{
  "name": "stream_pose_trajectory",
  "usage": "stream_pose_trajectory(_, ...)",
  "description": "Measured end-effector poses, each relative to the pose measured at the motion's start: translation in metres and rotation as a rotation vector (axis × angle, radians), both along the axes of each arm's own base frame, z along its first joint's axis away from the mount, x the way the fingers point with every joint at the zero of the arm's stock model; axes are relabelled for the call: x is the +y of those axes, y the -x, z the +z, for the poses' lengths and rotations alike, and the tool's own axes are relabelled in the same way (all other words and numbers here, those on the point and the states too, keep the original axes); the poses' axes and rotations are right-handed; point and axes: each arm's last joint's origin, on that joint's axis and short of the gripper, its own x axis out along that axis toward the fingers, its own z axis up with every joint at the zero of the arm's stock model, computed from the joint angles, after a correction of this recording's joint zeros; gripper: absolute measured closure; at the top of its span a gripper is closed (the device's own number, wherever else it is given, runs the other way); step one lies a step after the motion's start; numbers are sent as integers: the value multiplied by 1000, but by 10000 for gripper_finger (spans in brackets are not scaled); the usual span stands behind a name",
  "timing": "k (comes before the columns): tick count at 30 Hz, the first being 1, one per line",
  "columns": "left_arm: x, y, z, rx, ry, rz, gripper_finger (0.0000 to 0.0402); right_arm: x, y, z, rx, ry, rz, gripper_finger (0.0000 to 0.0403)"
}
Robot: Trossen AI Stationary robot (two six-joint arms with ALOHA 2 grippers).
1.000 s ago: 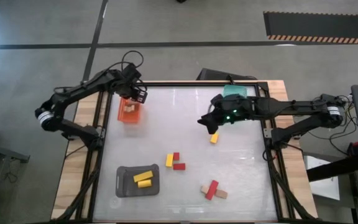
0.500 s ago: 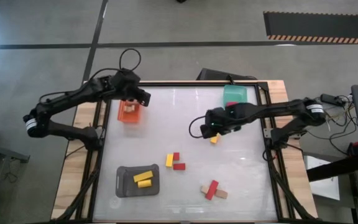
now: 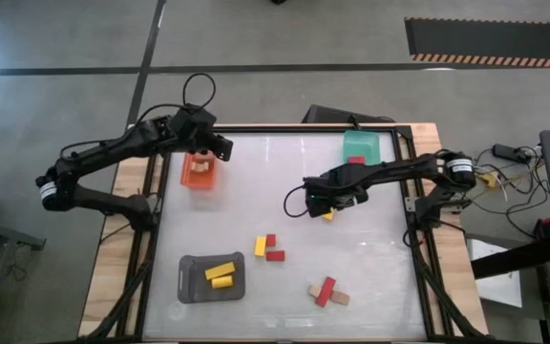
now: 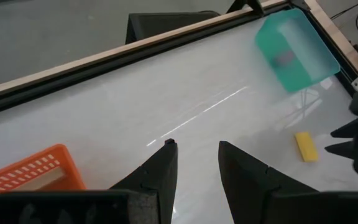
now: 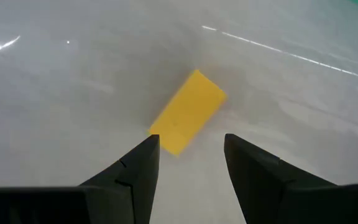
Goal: Sort & place blocks by color
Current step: Put the yellow block into the black bin
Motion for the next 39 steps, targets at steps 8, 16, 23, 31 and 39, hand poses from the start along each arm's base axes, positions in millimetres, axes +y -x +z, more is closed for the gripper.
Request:
stream_pose_trajectory(8, 0, 0, 0, 1, -2, -1, 301, -11, -6, -14, 18, -2, -9, 232)
stream_pose_trajectory(16, 0, 0, 0, 6, -9, 0, 301, -12, 2, -25, 54, -12, -85, 209)
stream_pose_trajectory(23, 1, 0, 0, 13, -22, 15, 301, -11, 1, -32, 11, -32, -119, 163)
stream_pose_trajectory(31, 1, 0, 0, 15, -25, 19, 301, -11, 2, -35, 0, -32, -129, 133)
stream_pose_trajectory(39, 1, 0, 0, 16, -26, 20, 301, -10, 4, -47, -46, -48, -138, 154)
